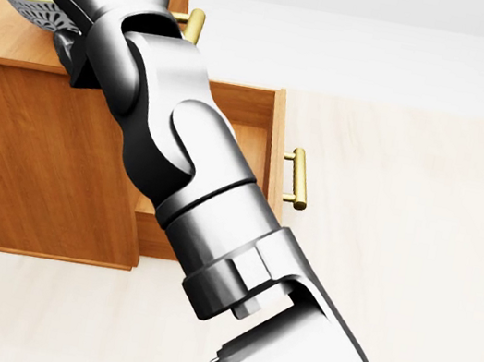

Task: Put the bowl on top of the cabinet.

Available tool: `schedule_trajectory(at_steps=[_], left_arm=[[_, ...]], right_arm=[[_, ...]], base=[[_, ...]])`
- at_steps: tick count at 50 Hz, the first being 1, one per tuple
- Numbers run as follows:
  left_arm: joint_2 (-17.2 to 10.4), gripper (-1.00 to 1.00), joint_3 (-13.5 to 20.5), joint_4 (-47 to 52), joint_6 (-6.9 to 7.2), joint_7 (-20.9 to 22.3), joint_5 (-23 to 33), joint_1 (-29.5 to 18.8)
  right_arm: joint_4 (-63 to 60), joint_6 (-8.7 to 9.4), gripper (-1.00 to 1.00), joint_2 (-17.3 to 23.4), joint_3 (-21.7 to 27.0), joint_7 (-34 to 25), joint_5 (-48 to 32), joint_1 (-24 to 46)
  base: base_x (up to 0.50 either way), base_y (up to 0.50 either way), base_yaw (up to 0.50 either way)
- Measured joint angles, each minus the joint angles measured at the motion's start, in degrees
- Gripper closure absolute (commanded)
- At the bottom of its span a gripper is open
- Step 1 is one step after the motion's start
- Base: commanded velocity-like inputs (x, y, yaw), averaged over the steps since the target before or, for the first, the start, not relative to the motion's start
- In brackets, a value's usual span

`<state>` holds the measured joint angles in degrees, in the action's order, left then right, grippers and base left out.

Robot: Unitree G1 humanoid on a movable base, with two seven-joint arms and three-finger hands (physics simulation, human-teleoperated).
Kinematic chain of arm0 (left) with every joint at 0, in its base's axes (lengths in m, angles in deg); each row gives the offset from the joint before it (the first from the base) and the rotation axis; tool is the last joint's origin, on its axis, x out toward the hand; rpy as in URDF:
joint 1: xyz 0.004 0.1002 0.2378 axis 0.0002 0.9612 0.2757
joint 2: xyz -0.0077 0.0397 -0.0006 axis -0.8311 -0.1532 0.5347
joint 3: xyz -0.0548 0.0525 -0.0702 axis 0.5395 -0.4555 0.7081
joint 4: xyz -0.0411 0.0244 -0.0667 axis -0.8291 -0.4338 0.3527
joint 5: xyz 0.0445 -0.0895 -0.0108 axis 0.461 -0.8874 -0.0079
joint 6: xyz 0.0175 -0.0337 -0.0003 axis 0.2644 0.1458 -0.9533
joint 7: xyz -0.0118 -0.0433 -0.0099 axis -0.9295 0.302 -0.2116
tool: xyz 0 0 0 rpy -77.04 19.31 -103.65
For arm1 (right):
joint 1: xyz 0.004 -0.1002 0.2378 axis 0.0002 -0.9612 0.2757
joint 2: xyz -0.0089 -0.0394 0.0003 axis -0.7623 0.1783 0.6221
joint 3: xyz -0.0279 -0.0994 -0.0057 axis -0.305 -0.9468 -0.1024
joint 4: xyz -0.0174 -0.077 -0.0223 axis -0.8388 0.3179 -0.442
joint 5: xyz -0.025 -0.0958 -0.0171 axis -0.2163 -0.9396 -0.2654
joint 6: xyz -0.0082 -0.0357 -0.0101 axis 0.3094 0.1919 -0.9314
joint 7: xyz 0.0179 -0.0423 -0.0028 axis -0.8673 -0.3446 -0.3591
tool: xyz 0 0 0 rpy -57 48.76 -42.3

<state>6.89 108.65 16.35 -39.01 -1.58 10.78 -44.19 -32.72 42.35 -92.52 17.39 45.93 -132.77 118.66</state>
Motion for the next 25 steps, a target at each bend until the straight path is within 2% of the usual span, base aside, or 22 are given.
schedule_trajectory(at_steps=[3,4,5,6,7,19,25], left_arm=[[-0.03,-1.00,-0.01,-0.04,0.00,-0.02,-0.03,-0.01],[-0.04,-1.00,-0.01,-0.05,0.00,-0.03,-0.04,-0.01],[-0.05,-1.00,0.00,-0.06,0.00,-0.04,-0.06,-0.02],[-0.06,-1.00,0.01,-0.07,0.00,-0.05,-0.08,-0.03],[-0.07,-1.00,0.01,-0.08,0.00,-0.06,-0.11,-0.04],[-0.11,-1.00,-0.25,-0.23,0.00,-0.13,0.03,-0.01],[0.07,-1.00,-0.63,-0.33,0.00,0.08,0.58,0.05]], right_arm=[[0.13,0.00,1.00,0.01,0.04,0.03,0.18,0.07],[0.17,0.00,0.91,0.02,0.06,0.05,0.27,0.09],[0.14,0.00,0.51,0.02,0.09,0.17,0.35,0.14],[0.09,0.00,-0.88,0.04,0.15,0.24,0.42,0.21],[0.15,0.00,-1.00,0.01,0.11,0.32,0.58,0.20],[-0.65,0.00,-1.00,0.49,0.96,2.38,0.94,1.84],[-1.40,0.00,-1.00,0.58,0.84,1.61,1.40,1.72]], base=[[0.00,0.00,0.00],[0.00,0.00,0.00],[0.00,0.00,0.00],[0.00,0.00,0.00],[0.00,0.00,0.00],[0.00,0.00,0.00],[0.00,0.00,0.00]])
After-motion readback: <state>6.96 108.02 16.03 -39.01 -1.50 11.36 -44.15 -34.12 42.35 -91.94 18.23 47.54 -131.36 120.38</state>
